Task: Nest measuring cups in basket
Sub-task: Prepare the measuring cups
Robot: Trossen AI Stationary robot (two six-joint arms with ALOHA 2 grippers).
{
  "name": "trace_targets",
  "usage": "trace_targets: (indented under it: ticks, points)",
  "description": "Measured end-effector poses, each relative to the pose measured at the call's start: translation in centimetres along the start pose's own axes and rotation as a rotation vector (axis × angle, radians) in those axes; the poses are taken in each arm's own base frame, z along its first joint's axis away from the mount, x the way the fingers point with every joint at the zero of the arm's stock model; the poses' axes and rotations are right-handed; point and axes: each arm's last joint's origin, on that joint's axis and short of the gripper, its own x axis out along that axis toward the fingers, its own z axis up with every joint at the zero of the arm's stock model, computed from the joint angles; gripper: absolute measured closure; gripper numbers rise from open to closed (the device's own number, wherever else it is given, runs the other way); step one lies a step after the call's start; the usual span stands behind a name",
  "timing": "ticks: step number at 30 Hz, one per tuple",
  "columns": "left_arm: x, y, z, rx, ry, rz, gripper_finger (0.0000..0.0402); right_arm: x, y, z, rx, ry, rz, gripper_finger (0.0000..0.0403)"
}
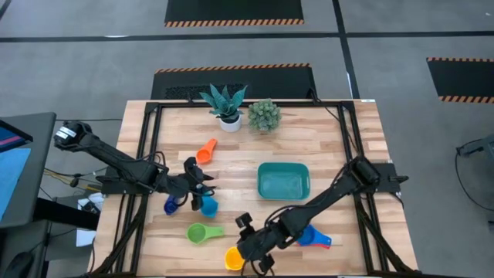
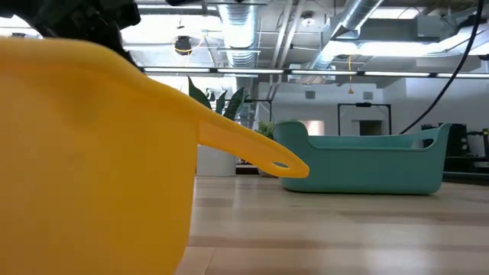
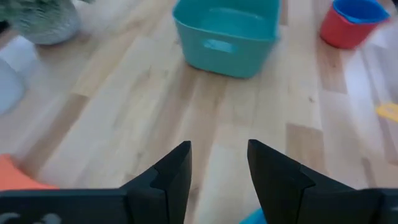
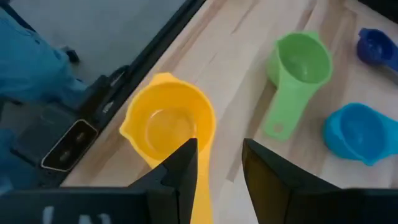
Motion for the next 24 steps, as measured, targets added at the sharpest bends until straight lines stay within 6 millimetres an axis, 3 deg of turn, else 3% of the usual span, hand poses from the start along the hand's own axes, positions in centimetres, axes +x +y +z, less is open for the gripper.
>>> trace_targets:
  ticks: [4, 9, 12, 15, 18, 24]
  points:
    - [-0.4, -0.5, -0.8, -0.011, 0.054, -0.025, 0.028, -1.1, -0.1, -0.2, 0.02, 0.138, -0.054, 0.0272]
    - [-1.2, -0.9, -2.4, -0.083, 0.145, 0.015, 0.0341, -5.2, -0.2, -1.8, 0.14, 0.375, -0.167, 0.0294]
    - [-1.6, -1.2, -3.1, -0.115, 0.186, 0.018, 0.0388, -7.6, 0.8, -2.9, 0.203, 0.505, -0.248, 0.0305]
    - [-1.6, -1.5, -3.5, -0.149, 0.22, 0.01, 0.0397, -10.4, 2.7, -4.0, 0.247, 0.6, -0.357, 0.0316]
    - [-1.0, -1.5, -4.3, -0.179, 0.306, 0.024, 0.0401, -13.2, 5.0, -4.7, 0.298, 0.615, -0.475, 0.0327]
    - [0.8, -2.1, -5.8, -0.245, 0.441, 0.129, 0.0401, -17.1, 9.2, -6.0, 0.375, 0.421, -0.562, 0.0353]
